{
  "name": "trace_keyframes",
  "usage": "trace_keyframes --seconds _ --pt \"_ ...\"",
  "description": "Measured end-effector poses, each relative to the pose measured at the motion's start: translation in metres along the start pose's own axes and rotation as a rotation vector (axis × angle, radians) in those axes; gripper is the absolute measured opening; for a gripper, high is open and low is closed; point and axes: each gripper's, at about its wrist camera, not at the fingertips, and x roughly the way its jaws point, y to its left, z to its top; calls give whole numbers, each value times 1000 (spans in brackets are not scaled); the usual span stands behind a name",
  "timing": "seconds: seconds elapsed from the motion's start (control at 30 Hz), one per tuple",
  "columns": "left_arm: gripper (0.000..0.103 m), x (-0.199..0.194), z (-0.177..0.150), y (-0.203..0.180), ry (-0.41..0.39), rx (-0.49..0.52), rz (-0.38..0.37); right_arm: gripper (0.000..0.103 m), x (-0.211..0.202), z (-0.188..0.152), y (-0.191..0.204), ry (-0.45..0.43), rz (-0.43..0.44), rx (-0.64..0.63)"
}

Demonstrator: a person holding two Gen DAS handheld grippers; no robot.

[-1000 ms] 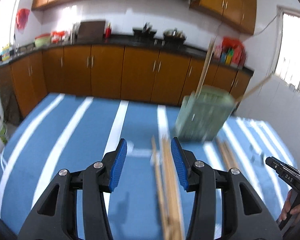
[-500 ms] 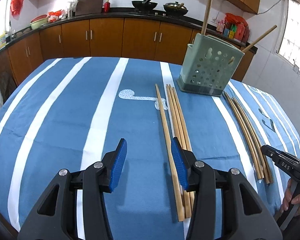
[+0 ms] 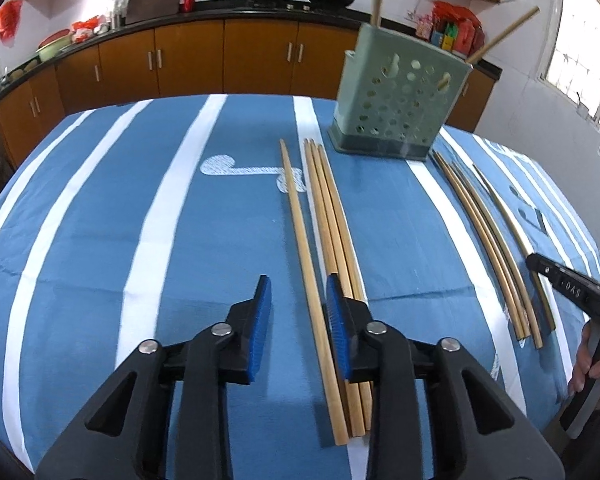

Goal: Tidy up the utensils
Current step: 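Move the left tool back to the chopsticks and grasp one, then grasp another wooden chopstick with the right tool while the left tool holds its chopstick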

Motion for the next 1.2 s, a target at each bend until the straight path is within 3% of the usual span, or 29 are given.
trace_keyframes --seconds 0.23,0.4,0.53,0.8,1.2 --pt "18 13 -4 -11 50 48 25 8 0 0 1 -2 3 -3" --pt "17 16 -4 -14 52 67 50 8 0 -1 1 -1 0 -9" --pt "8 19 -1 -15 51 82 78 9 0 -1 2 -2 -2 -17" --pt "7 31 19 9 62 29 95 8 10 12 3 2 -7 -32" --pt "8 38 30 32 31 -47 50 8 29 34 -4 -5 -3 -13"
